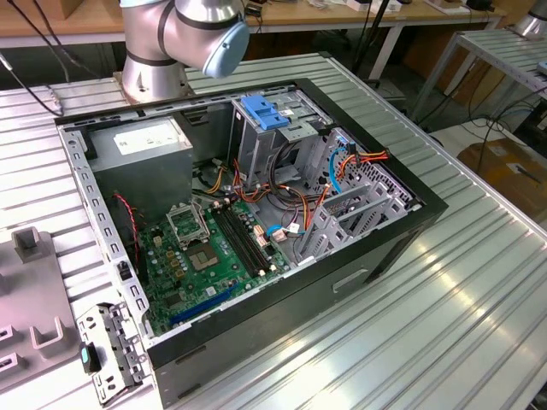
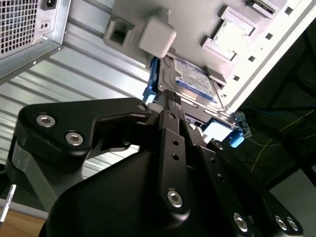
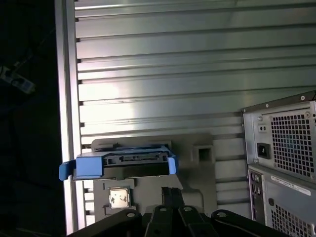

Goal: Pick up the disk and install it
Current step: 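Reach for the disk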

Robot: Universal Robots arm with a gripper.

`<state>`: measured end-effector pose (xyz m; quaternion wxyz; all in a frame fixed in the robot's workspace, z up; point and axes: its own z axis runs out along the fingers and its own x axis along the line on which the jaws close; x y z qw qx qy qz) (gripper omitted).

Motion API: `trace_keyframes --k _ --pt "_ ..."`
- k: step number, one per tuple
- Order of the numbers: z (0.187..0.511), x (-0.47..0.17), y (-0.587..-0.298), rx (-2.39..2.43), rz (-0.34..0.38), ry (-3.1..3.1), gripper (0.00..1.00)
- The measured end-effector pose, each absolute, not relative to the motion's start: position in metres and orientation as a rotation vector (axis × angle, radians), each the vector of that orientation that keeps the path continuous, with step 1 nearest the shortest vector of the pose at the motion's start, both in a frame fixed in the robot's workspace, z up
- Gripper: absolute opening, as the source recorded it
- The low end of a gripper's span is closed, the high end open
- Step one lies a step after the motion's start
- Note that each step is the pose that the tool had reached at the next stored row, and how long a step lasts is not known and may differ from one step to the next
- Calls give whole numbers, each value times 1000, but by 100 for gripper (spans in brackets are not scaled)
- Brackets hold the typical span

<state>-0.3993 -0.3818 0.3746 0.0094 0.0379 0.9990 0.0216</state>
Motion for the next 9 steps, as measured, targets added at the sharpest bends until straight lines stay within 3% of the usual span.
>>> trace_keyframes --k 9 --pt "368 -449 -374 119 67 3122 11"
